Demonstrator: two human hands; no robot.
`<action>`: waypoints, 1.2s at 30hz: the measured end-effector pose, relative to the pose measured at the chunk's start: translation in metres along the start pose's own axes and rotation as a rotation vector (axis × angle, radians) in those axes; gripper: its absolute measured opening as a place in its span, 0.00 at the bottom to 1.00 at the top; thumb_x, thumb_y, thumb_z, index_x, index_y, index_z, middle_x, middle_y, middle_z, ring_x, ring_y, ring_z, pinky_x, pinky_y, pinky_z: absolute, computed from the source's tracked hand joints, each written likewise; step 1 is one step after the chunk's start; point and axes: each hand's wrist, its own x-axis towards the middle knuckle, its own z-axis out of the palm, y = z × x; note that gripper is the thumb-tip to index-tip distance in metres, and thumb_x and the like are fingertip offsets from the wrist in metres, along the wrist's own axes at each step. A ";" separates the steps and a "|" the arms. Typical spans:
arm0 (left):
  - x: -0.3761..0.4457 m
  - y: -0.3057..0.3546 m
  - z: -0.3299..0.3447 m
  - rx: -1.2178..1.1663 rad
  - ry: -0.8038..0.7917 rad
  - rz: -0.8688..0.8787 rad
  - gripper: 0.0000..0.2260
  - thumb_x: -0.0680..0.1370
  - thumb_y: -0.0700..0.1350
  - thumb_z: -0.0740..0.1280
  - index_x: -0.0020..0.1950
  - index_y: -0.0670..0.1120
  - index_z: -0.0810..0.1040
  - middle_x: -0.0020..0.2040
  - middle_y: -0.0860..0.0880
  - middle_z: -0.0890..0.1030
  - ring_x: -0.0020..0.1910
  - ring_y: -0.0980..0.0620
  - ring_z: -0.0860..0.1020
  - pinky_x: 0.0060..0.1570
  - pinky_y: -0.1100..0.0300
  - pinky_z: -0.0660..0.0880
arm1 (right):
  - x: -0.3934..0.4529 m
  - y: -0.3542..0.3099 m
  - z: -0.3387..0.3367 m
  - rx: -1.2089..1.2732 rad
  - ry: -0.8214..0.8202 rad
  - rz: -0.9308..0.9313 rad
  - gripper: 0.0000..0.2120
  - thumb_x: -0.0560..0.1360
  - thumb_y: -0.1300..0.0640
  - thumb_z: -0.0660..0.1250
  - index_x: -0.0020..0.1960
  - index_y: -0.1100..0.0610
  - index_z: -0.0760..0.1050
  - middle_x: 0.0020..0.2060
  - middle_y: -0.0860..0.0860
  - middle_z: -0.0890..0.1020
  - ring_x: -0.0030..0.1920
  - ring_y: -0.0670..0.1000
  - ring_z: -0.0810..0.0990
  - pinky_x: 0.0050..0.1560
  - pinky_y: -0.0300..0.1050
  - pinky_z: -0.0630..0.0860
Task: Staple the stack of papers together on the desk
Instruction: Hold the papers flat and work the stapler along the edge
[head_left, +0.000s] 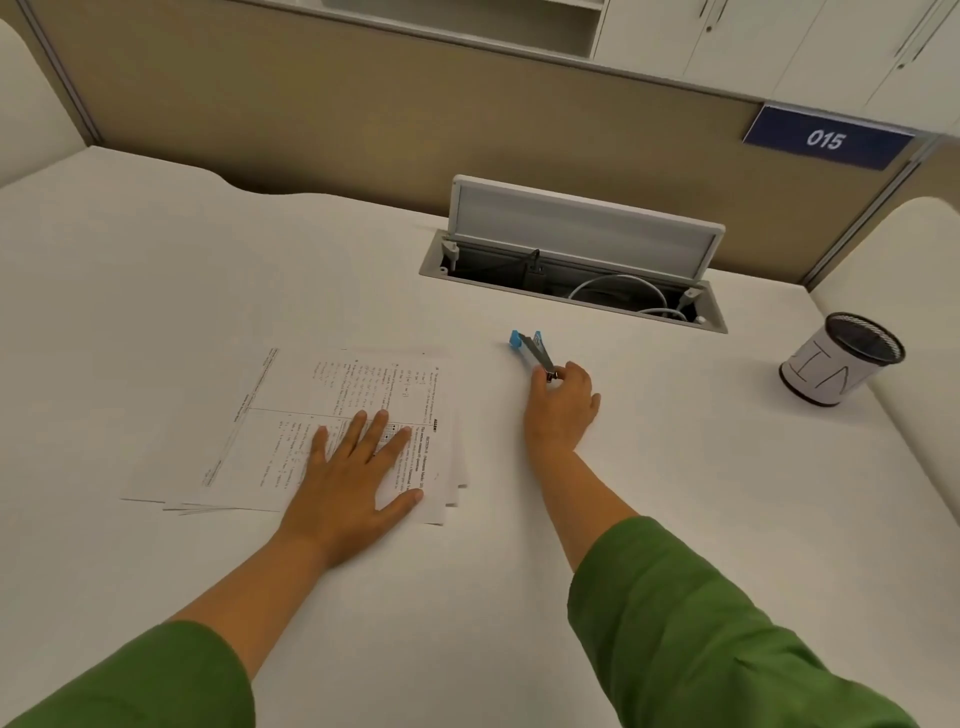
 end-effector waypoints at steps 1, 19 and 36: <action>0.000 0.001 0.000 -0.004 0.001 0.003 0.36 0.69 0.71 0.39 0.75 0.58 0.41 0.77 0.54 0.40 0.74 0.54 0.35 0.72 0.46 0.34 | -0.003 0.000 -0.004 0.104 0.013 0.011 0.14 0.76 0.54 0.63 0.58 0.60 0.72 0.62 0.54 0.75 0.64 0.53 0.71 0.72 0.49 0.58; -0.012 -0.008 -0.001 0.017 -0.063 0.113 0.34 0.73 0.69 0.43 0.75 0.56 0.43 0.78 0.50 0.42 0.76 0.50 0.39 0.71 0.43 0.35 | -0.171 0.002 -0.109 1.306 -0.336 0.864 0.14 0.80 0.52 0.55 0.47 0.61 0.73 0.29 0.53 0.77 0.26 0.49 0.77 0.31 0.41 0.79; -0.082 -0.035 -0.005 0.005 -0.062 0.272 0.34 0.72 0.70 0.41 0.75 0.57 0.43 0.78 0.51 0.43 0.76 0.51 0.39 0.72 0.42 0.37 | -0.235 -0.024 -0.122 0.183 -0.514 0.440 0.10 0.70 0.63 0.68 0.51 0.56 0.79 0.32 0.52 0.80 0.26 0.45 0.78 0.27 0.36 0.76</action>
